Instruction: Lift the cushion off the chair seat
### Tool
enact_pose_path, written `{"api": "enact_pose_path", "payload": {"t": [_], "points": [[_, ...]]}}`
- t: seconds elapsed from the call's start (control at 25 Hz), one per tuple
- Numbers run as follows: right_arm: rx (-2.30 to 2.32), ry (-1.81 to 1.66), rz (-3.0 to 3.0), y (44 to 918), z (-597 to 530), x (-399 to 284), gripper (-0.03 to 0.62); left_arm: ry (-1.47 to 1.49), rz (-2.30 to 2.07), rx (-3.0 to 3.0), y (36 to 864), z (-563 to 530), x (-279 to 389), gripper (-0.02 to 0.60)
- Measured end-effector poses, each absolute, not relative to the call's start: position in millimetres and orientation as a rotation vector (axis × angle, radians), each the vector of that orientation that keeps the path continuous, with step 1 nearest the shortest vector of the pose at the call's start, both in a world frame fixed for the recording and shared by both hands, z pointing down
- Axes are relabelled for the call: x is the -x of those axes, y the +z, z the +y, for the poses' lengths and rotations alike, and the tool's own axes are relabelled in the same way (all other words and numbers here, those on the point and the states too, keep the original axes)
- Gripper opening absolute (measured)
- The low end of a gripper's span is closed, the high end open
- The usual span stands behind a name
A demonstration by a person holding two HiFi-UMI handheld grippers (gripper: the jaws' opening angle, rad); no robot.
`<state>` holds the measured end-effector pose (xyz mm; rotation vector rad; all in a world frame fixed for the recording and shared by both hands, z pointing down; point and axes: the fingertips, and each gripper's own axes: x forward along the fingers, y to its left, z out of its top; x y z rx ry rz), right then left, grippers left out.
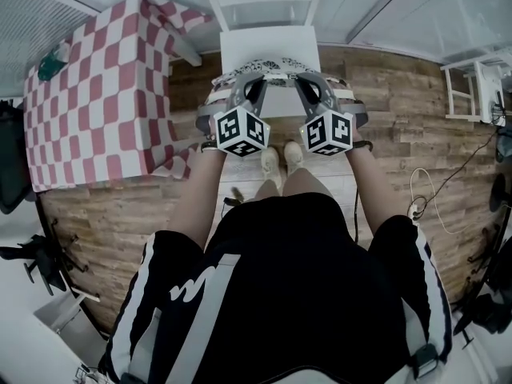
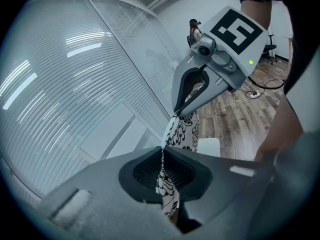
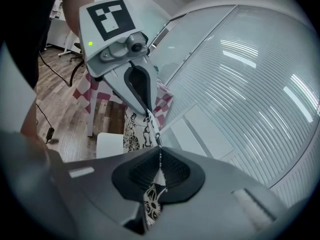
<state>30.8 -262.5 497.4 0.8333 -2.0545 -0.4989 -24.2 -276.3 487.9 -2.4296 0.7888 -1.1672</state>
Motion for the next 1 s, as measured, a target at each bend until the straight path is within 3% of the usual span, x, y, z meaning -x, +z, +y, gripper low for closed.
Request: {"api": "enact_pose_path", "payload": {"t": [1.0], "points": [[-0.770, -0.515, -2.088, 496, -175, -40, 0.006, -1.184, 0.817, 2.416, 484, -190, 15, 0.015]]}}
